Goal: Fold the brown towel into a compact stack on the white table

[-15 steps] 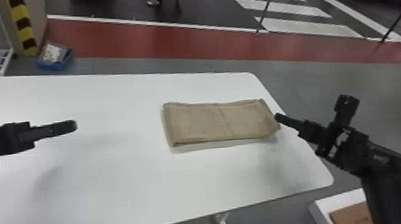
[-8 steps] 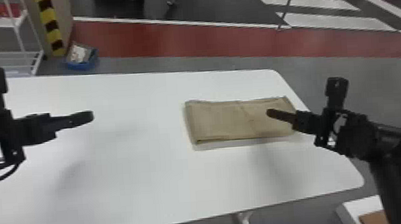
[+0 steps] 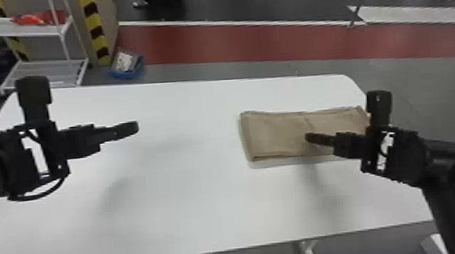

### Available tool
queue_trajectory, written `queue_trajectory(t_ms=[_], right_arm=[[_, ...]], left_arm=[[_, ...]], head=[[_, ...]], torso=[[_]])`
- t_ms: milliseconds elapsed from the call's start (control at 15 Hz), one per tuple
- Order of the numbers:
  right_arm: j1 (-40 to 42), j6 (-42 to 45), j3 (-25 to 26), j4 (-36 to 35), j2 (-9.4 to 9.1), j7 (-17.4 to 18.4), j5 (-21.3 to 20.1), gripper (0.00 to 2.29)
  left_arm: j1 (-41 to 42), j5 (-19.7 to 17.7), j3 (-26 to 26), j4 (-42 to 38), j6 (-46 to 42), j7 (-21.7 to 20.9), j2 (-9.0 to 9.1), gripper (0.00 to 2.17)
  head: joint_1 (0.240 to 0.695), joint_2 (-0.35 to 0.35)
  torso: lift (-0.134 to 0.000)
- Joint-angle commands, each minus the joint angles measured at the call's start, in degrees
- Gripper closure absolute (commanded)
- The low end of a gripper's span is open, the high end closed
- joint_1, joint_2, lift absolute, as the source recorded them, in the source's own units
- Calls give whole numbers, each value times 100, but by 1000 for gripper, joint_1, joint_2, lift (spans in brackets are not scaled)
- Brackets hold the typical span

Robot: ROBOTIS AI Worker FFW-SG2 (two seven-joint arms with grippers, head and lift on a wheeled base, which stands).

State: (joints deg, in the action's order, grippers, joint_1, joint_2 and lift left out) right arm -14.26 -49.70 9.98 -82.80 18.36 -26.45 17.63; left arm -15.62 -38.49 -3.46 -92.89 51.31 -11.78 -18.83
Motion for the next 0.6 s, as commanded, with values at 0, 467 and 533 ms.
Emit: queue_trajectory(t_ms=[0, 467, 533], right_arm=[[-85, -36, -119, 10, -78, -1, -67, 2125], [-305, -36, -444, 247, -368, -1, -374, 2125], [-314, -36, -479, 256, -412, -1, -418, 2125]], left_arm=[[-3, 0, 3, -1, -19, 0, 2, 43], [15, 0, 20, -1, -19, -35, -7, 43], [15, 0, 29, -1, -19, -35, -7, 43]], head=[[695, -140], [695, -105], [695, -96]], torso=[[-120], [-120], [-120]])
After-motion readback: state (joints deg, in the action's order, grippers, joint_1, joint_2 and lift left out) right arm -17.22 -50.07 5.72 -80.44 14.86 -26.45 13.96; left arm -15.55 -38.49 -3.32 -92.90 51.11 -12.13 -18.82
